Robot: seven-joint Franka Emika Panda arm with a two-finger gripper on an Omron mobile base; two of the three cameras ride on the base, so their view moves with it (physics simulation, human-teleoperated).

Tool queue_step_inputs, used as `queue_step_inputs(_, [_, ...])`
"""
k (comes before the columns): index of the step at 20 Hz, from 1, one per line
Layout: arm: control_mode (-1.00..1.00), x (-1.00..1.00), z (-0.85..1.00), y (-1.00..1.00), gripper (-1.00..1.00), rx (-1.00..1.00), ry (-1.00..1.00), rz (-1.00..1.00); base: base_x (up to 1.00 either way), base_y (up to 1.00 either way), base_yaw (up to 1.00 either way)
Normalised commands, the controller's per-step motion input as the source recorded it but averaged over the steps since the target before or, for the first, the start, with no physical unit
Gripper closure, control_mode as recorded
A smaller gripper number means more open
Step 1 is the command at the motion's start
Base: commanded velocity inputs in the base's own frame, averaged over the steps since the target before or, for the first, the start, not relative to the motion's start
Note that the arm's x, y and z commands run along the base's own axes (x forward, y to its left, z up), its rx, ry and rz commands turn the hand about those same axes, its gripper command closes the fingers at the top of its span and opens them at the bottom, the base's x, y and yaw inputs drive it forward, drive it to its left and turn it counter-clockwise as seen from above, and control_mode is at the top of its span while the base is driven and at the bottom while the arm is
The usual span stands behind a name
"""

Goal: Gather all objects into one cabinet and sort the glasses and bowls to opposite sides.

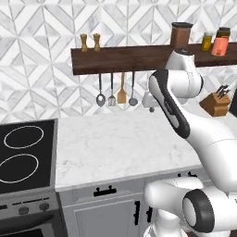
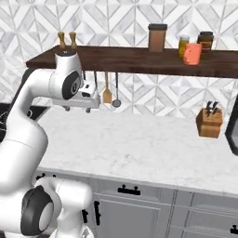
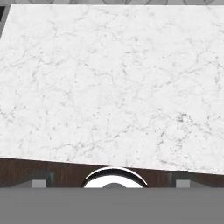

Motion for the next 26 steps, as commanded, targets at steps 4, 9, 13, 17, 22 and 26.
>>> queue_step_inputs(4, [1.00,0.00,0.00,0.00,-1.00,0.00,0.00,0.00,-0.07,-1.00,0.05])
queue_step_inputs(9, [1.00,0.00,0.00,0.00,-1.00,0.00,0.00,0.00,0.45,-0.91,0.14])
queue_step_inputs(13, [1.00,0.00,0.00,0.00,-1.00,0.00,0.00,0.00,0.56,-0.72,0.15])
queue_step_inputs(17, [1.00,0.00,0.00,0.00,-1.00,0.00,0.00,0.00,1.00,-0.12,0.00])
queue_step_inputs(22, [1.00,0.00,0.00,0.00,-1.00,0.00,0.00,0.00,0.91,0.04,-0.34])
queue_step_inputs(26, [1.00,0.00,0.00,0.00,-1.00,0.00,0.00,0.00,0.51,0.04,-0.40])
